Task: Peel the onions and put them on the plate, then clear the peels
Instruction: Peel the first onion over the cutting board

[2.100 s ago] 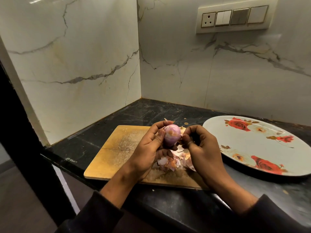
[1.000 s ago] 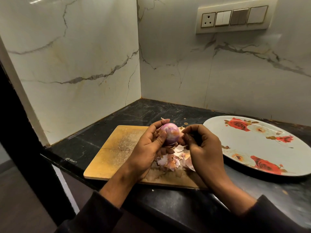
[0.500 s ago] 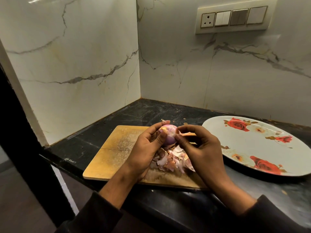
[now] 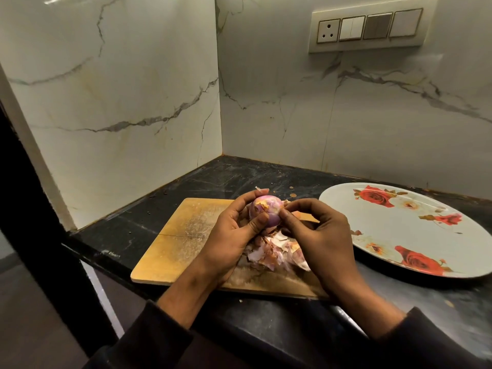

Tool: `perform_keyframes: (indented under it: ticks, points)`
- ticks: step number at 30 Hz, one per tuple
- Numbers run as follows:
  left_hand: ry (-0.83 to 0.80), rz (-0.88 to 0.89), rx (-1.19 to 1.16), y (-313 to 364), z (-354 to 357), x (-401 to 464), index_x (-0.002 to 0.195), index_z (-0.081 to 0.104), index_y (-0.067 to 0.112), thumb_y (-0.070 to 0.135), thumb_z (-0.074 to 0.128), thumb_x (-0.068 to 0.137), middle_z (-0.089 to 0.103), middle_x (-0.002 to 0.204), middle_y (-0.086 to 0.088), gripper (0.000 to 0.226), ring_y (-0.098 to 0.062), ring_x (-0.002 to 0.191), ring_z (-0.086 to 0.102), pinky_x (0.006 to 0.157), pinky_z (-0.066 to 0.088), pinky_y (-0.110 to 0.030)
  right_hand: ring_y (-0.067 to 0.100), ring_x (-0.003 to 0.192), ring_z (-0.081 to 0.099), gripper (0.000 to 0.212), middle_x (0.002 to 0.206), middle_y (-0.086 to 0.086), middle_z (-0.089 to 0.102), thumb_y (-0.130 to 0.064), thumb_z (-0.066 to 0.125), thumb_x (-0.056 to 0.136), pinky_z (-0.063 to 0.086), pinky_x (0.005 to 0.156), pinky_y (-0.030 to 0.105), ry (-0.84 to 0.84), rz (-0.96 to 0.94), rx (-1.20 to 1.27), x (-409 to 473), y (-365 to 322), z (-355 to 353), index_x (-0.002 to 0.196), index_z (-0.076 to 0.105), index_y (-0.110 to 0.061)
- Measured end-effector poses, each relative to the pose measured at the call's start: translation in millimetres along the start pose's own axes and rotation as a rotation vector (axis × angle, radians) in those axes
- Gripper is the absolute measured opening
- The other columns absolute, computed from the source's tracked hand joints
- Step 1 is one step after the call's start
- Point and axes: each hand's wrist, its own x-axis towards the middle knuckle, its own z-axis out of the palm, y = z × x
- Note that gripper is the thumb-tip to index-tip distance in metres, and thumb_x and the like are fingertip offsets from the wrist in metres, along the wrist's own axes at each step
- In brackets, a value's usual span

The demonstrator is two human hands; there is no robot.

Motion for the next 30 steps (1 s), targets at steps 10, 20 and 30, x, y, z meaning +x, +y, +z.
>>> perform_keyframes:
  ticks: [10,20,30]
  points:
    - [0.011,0.052,0.063,3.4,3.1,-1.9,0.124,0.065,0.015,0.002,0.076,0.074,0.071,0.109,0.016,0.053,-0.020,0.112,0.069,0.092,0.059,-0.043,0.017,0.073,0.076,0.007,0.078,0.000,0.078,-0.014,0.076,0.088,0.064,0.074,0.046,-0.044,0.074,-0.024,1.3,-3.5,-3.3,0.093,0.080,-0.016]
    - [-0.031,0.077,0.126,0.9,4.6,-1.9,0.116,0.066,0.018,0.002,0.077,0.071,0.069,0.116,0.015,0.049,-0.025,0.111,0.069,0.092,0.059,-0.040,0.006,0.059,0.068,0.013,0.061,-0.009,0.071,-0.020,0.081,0.081,0.055,0.057,0.034,0.070,-0.045,-0.318,-2.5,-3.5,4.1,0.069,0.076,-0.021]
    - [-0.049,0.022,0.027,1.5,2.5,-1.9,0.123,0.065,0.018,0.010,0.074,0.075,0.069,0.120,0.002,0.049,-0.026,0.115,0.067,0.096,0.057,-0.038,0.009,0.067,0.072,0.007,0.073,-0.005,0.074,-0.014,0.080,0.084,0.063,0.066,0.036,0.121,0.012,-0.230,-0.3,-1.3,1.2,0.086,0.077,-0.019]
